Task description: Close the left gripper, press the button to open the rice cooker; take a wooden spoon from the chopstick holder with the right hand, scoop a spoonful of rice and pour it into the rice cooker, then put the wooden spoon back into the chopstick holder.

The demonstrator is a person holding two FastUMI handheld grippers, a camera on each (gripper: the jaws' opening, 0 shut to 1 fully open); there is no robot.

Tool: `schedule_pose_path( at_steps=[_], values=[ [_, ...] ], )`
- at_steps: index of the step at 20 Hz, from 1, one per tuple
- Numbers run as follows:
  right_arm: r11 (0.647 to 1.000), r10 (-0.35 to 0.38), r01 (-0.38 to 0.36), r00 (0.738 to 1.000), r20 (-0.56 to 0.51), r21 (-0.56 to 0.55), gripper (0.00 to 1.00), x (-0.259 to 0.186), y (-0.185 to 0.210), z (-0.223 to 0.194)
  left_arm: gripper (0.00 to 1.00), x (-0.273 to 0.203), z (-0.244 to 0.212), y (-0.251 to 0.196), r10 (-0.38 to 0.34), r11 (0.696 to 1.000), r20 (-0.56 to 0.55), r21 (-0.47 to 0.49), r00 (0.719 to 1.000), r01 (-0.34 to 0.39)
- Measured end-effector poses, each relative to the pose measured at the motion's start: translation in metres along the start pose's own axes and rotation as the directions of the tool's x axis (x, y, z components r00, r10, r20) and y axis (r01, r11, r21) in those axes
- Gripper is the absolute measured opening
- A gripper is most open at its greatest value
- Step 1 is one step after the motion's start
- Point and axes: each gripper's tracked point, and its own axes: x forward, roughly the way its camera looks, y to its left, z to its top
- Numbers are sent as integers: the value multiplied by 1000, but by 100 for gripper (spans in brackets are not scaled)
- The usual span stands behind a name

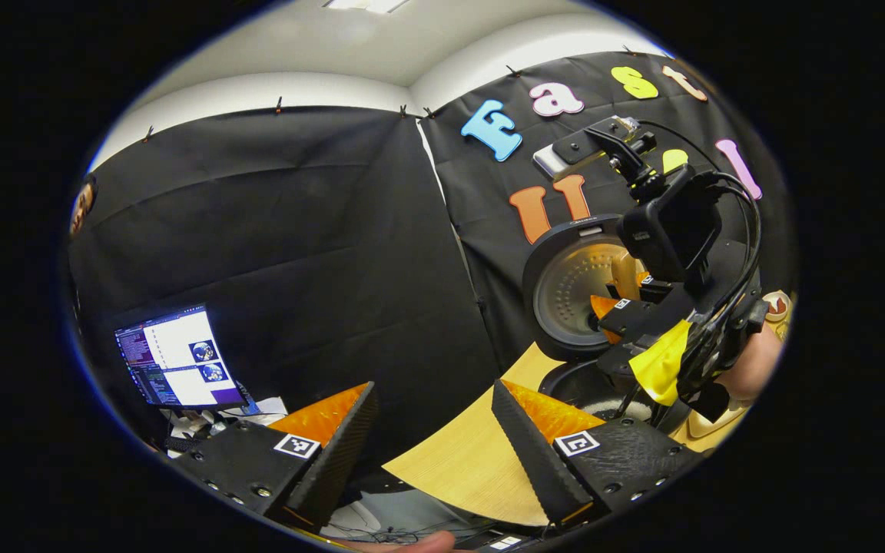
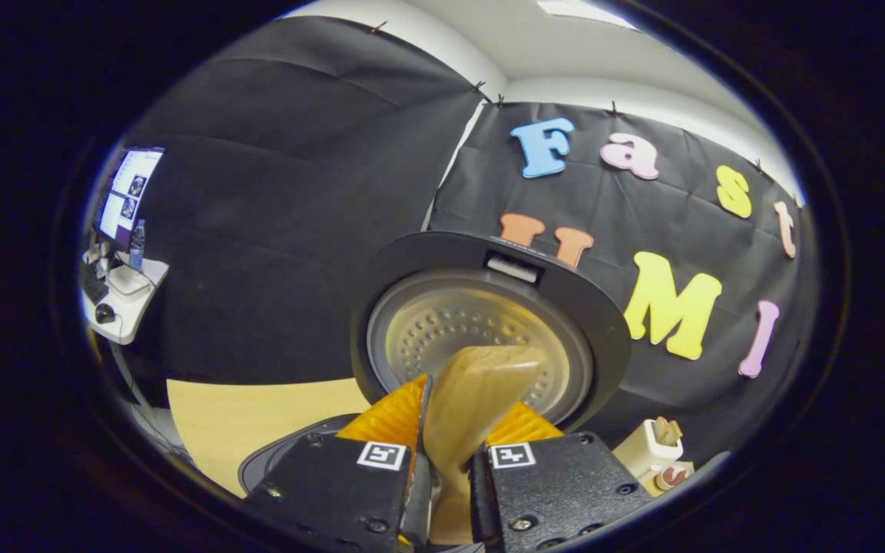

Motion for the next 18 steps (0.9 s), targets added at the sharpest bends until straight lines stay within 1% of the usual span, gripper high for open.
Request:
schedule_pose_path(
  at_steps=[2,4,5,6,7,9,10,11,13,15,16,17,18],
  values=[
    [998,11,-11,1000,2,54,27,-2,-2,-1,95,-1,2,-1,-2,1000,0,-1,1000,2],
    [984,31,-33,999,13,172,27,-5,-6,1,95,-2,2,-2,-1,1000,0,4,1000,1],
    [965,45,-48,999,17,258,27,-8,-10,2,95,-3,3,-2,-2,1000,3,5,1000,2],
    [939,52,-55,998,20,341,27,-10,-16,2,95,-4,6,-4,-2,1000,7,7,1000,2],
    [912,56,-64,998,31,406,27,-13,-24,7,95,-5,7,-5,-4,1000,9,6,1000,4],
    [863,55,-71,997,46,500,27,-19,-40,14,95,-7,11,-9,-7,1000,13,8,1000,7],
    [819,65,-88,996,60,567,27,-20,-48,17,95,-6,11,-12,-15,1000,12,8,1000,15],
    [775,63,-78,997,47,627,27,-21,-53,14,95,-7,11,-15,-20,1000,10,10,1000,20],
    [647,59,-74,997,47,759,27,-28,-72,5,95,-9,17,-22,-31,999,13,16,999,31],
    [499,41,-58,998,43,865,26,-31,-99,-3,95,-12,24,-29,-42,999,29,24,999,42],
    [433,27,-42,999,34,900,26,-35,-112,-10,95,-13,27,-32,-47,998,37,30,998,46],
    [379,15,-28,1000,24,925,26,-38,-124,-16,95,-14,29,-35,-54,998,40,35,998,52],
    [337,-3,-16,1000,18,941,26,-42,-139,-22,95,-14,31,-39,-62,997,42,37,997,61]
  ],
)
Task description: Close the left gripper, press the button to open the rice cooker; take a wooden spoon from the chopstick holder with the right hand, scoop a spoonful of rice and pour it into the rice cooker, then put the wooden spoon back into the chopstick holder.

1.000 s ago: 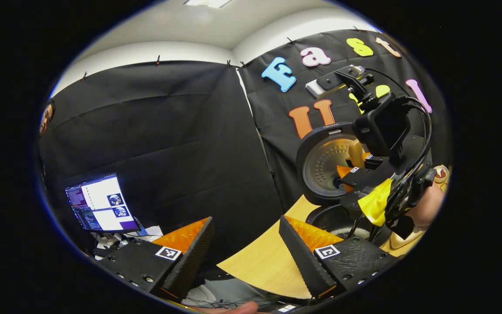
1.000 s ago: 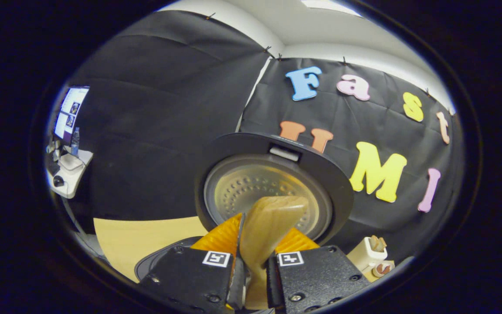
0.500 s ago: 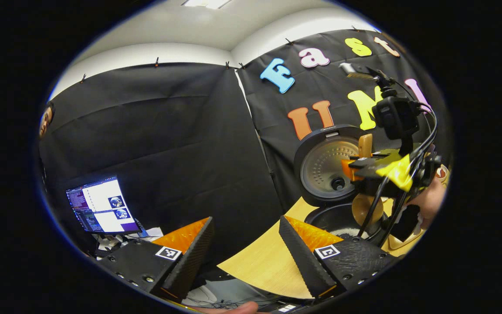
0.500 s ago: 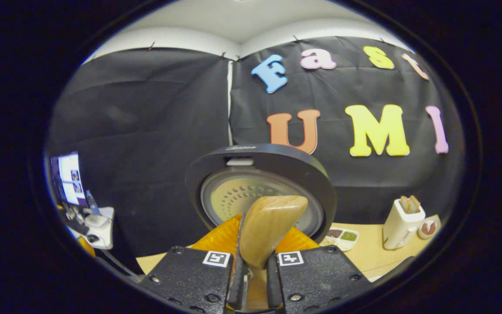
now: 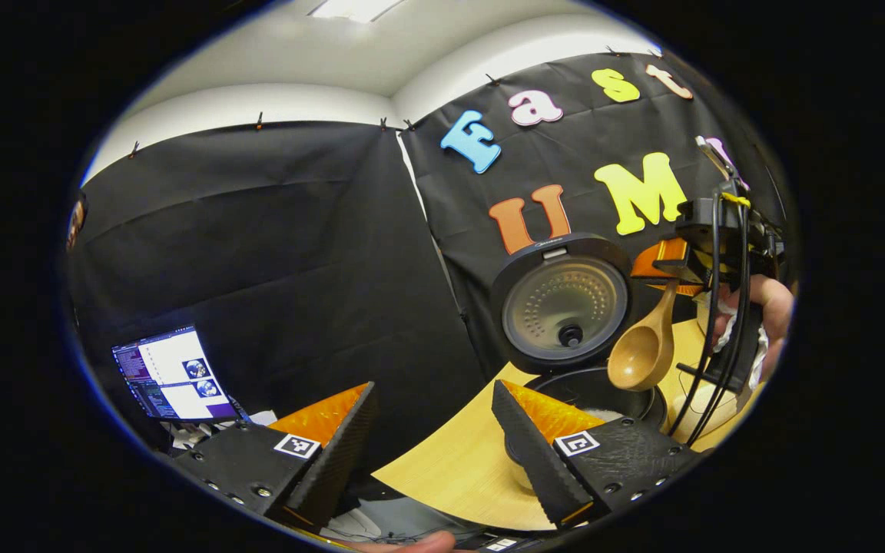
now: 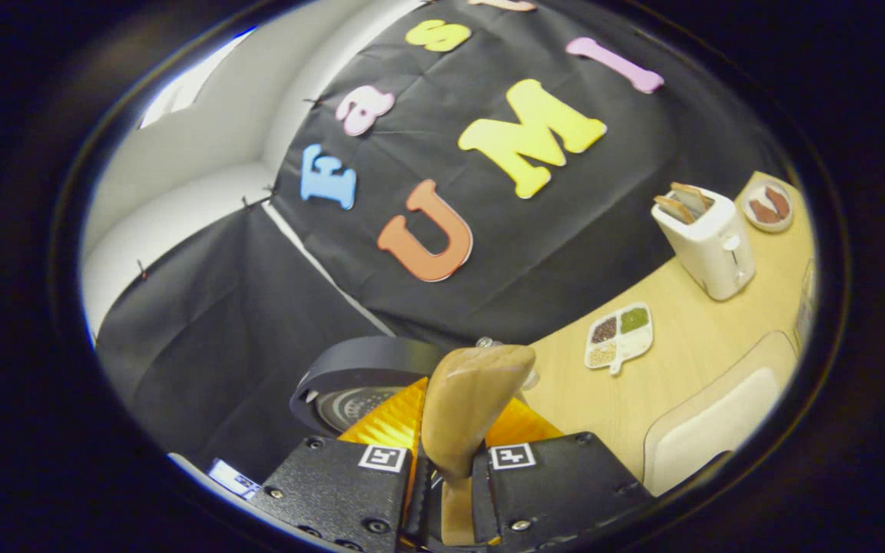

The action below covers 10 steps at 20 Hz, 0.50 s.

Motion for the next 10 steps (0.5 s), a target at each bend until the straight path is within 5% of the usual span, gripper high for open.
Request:
schedule_pose_path(
  at_steps=[3,10],
  values=[
    [997,-49,45,997,62,61,27,-18,-33,40,95,-3,8,-13,-25,1000,10,8,1000,24],
    [981,-186,195,957,221,-21,26,-81,-127,150,96,-6,26,-59,-106,994,29,10,994,105]
  ],
)
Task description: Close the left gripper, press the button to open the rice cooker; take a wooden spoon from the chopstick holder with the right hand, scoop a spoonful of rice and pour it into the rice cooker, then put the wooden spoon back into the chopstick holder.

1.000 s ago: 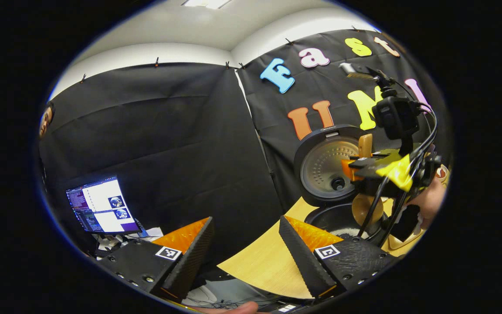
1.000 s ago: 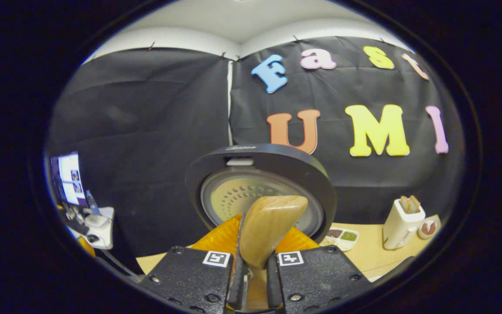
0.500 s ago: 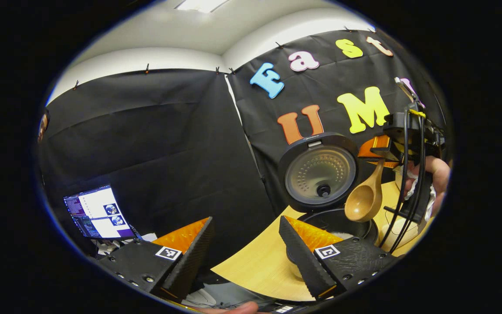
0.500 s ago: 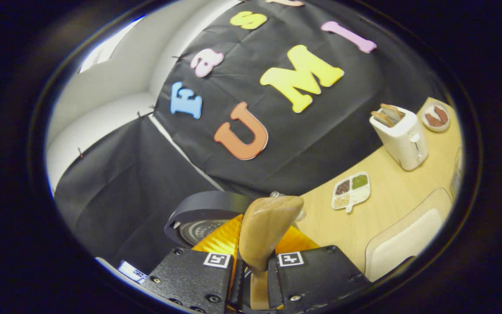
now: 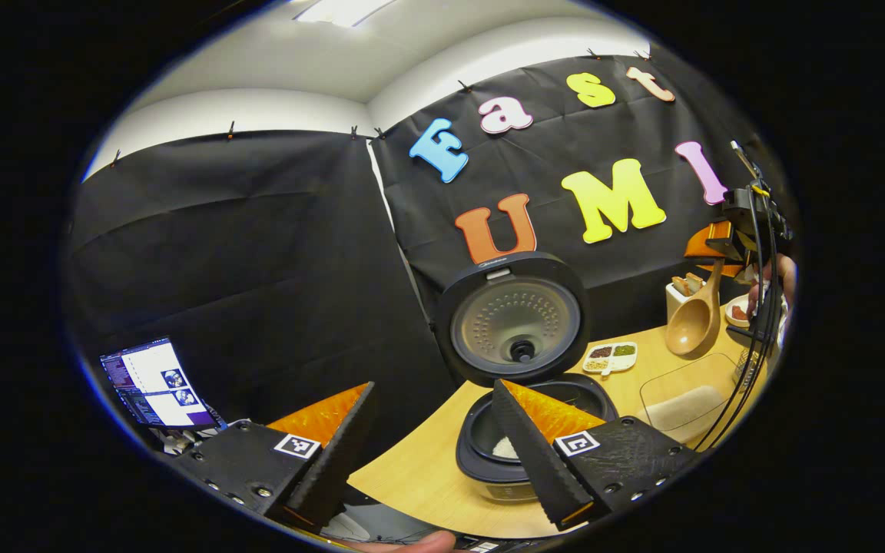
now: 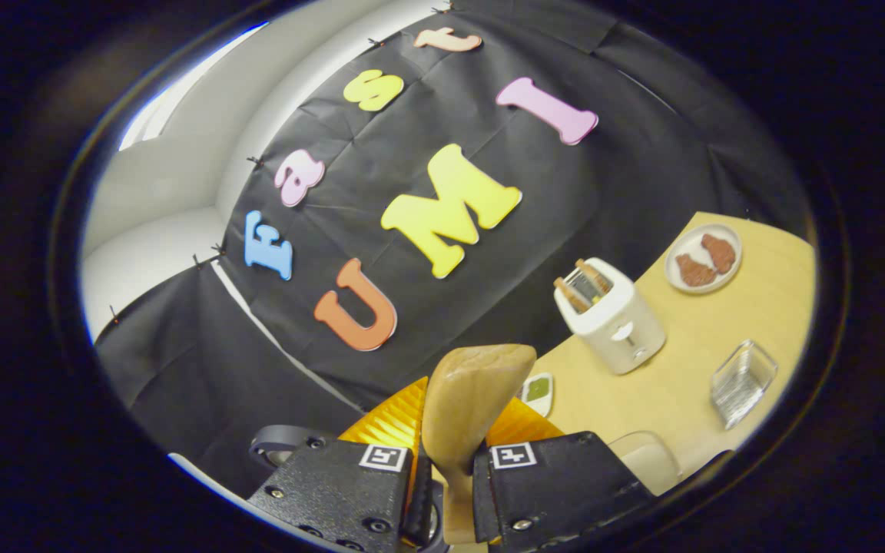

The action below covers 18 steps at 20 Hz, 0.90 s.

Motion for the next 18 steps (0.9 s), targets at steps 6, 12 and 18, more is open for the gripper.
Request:
schedule_pose_path(
  at_steps=[6,12,18],
  values=[
    [987,-138,146,985,107,-68,27,-22,-104,77,95,-1,15,-36,-52,999,13,1,999,52],
    [960,-239,254,962,131,-117,27,-33,-186,90,95,-2,24,-65,-84,996,22,27,996,83],
    [924,-288,308,950,119,-225,26,-16,-225,68,96,0,27,-78,-95,994,27,55,995,93]
  ],
)
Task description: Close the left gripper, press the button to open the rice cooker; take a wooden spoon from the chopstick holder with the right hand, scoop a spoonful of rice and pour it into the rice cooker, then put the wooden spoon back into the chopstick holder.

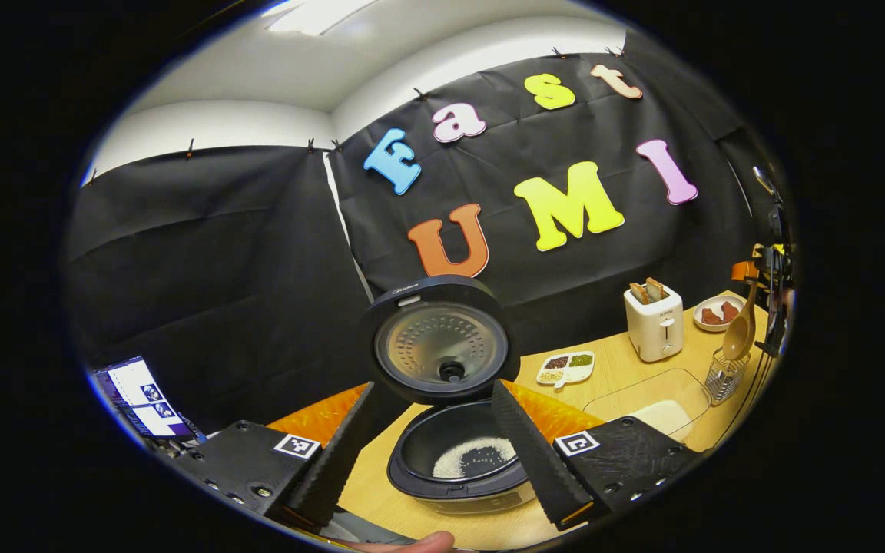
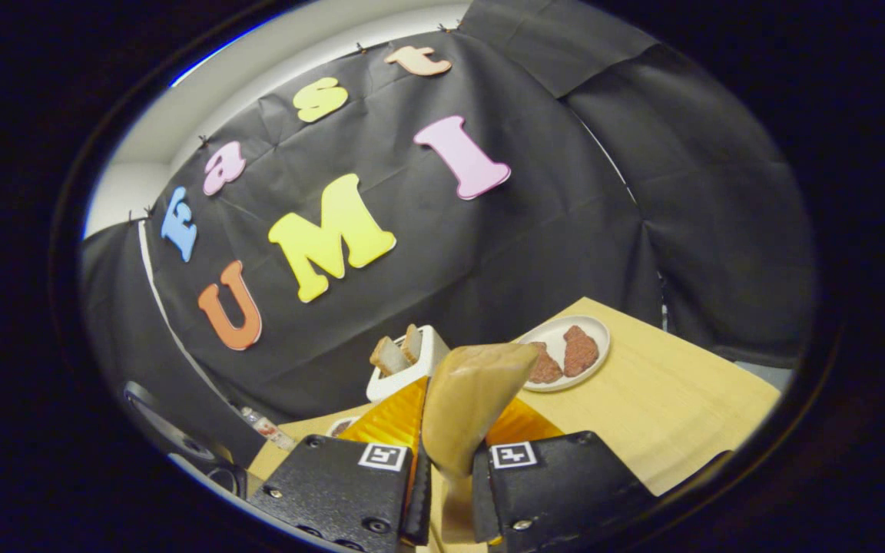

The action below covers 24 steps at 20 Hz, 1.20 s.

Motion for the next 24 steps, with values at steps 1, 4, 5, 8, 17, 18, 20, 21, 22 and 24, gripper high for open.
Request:
schedule_pose_path(
  at_steps=[1,4,5,8,17,18,20,21,22,24],
  values=[
    [1000,-11,11,1000,-1,-28,27,4,-2,-6,96,1,0,-1,-2,1000,2,5,1000,2],
    [998,-10,9,1000,-19,-55,27,12,-4,-25,95,2,-3,-4,-10,1000,-2,13,1000,10],
    [998,-15,13,1000,-27,-69,27,15,-6,-33,95,2,-5,-5,-9,1000,-2,16,1000,9],
    [995,-26,21,998,-52,-96,27,19,-14,-53,96,2,-8,-5,-14,1000,-8,19,1000,14],
    [995,-64,58,995,-71,-77,27,18,-34,-70,96,3,-7,-9,-22,1000,-5,18,1000,22],
    [993,-73,66,994,-82,-94,28,17,-37,-72,96,2,-7,-10,-26,999,-5,19,1000,26],
    [993,-81,70,991,-109,-95,30,14,-41,-75,95,1,-4,-11,-27,999,5,22,1000,27],
    [991,-98,85,988,-123,-103,34,12,-45,-75,96,1,-2,-12,-30,999,7,20,1000,29],
    [989,-107,93,987,-120,-116,53,12,-49,-72,96,1,-1,-14,-32,999,10,19,999,32],
    [980,-148,132,983,-105,-146,65,9,-59,-66,96,1,-1,-15,-33,999,10,19,999,33]
  ],
)
